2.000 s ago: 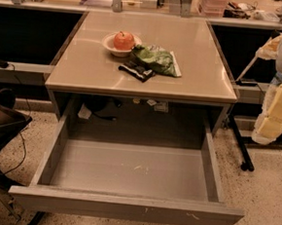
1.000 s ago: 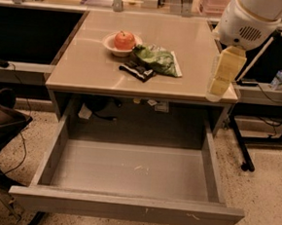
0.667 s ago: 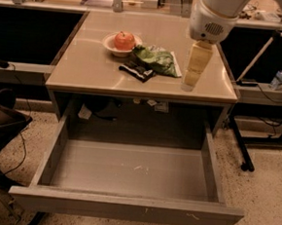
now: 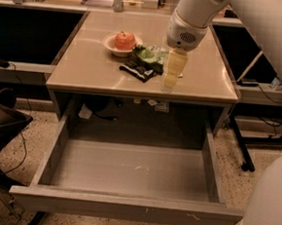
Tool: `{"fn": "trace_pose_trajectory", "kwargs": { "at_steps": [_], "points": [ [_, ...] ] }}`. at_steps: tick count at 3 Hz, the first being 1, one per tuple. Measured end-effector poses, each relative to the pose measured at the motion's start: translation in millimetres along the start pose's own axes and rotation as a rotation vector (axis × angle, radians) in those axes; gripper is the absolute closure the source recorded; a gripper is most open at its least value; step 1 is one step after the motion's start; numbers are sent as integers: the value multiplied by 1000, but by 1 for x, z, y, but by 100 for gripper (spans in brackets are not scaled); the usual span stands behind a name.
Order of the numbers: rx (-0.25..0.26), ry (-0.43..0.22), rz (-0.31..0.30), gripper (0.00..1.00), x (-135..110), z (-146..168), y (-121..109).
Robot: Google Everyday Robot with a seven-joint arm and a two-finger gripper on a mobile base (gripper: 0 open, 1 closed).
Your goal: Place rxbar chocolate into top drawer
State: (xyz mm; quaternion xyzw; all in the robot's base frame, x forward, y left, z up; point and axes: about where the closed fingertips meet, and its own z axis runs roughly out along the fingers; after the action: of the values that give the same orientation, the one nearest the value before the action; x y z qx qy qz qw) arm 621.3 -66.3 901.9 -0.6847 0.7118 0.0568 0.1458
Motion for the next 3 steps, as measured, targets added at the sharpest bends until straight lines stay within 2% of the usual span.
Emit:
{"fn": "trace_pose_trajectory", "kwargs": {
  "at_steps": [1,2,3],
  "points": [
    [6,-107,-46,0,-5,20,-10],
    [51,-279,-102,0,-36,59,-58],
    [51,-279,-102,0,-37,59,-58]
  ]
}}
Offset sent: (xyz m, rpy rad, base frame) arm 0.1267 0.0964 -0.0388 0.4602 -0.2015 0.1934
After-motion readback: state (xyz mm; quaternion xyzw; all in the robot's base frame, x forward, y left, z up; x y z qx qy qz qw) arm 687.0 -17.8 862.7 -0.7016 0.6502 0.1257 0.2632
